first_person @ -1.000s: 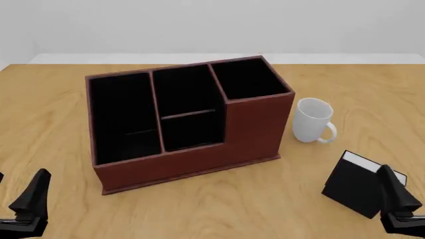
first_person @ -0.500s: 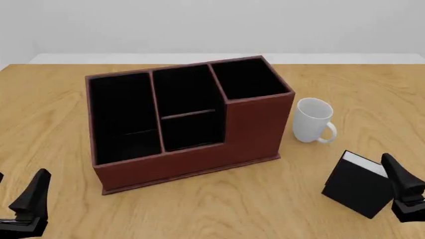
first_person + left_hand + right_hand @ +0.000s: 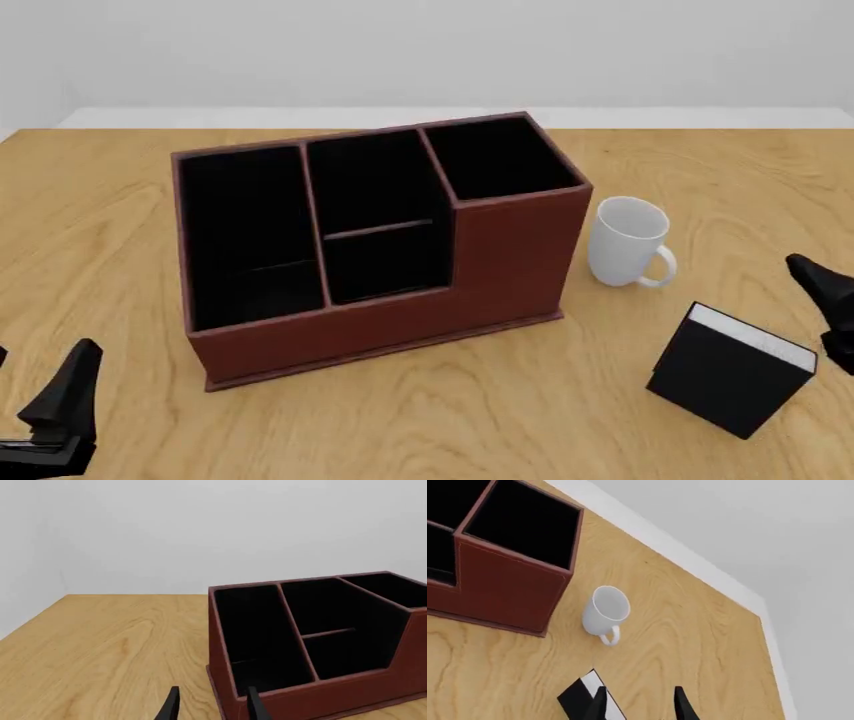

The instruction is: Pick up the book and place it in the right compartment of the caddy.

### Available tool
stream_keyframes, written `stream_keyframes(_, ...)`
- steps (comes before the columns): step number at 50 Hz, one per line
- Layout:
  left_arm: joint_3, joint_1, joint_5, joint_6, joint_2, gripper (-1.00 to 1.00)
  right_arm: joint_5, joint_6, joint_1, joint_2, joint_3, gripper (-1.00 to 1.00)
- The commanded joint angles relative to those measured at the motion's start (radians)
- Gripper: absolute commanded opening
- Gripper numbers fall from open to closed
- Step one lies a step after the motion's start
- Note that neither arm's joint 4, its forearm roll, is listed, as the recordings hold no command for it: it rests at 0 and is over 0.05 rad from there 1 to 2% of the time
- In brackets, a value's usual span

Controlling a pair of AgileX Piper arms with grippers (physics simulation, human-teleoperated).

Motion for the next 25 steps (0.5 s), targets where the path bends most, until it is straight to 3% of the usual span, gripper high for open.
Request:
stream_keyframes(1, 0.000, 0.000, 0.000, 0.000, 0.000, 1.00, 0.112, -0.151, -0.014, 0.122, -0.154, 1.00)
stream_keyframes(4, 0.000, 0.000, 0.000, 0.000, 0.000, 1.00, 0.156, -0.209, -0.009, 0.150, -0.200, 1.00)
stream_keyframes(12, 0.000, 0.000, 0.000, 0.000, 0.000, 1.00, 0.286, -0.279, 0.013, 0.216, -0.283, 1.00)
stream_keyframes(16, 0.000, 0.000, 0.000, 0.000, 0.000, 1.00, 0.285, -0.344, -0.022, 0.223, -0.289, 1.00)
stream_keyframes(23, 0.000, 0.000, 0.000, 0.000, 0.000, 1.00, 0.366, -0.378, -0.018, 0.272, -0.350, 1.00)
stream_keyframes(24, 0.000, 0.000, 0.000, 0.000, 0.000, 1.00, 0.391, -0.349, 0.003, 0.287, -0.374, 1.00)
stream_keyframes(25, 0.000, 0.000, 0.000, 0.000, 0.000, 1.00, 0.398, -0.383, -0.007, 0.283, -0.347, 1.00)
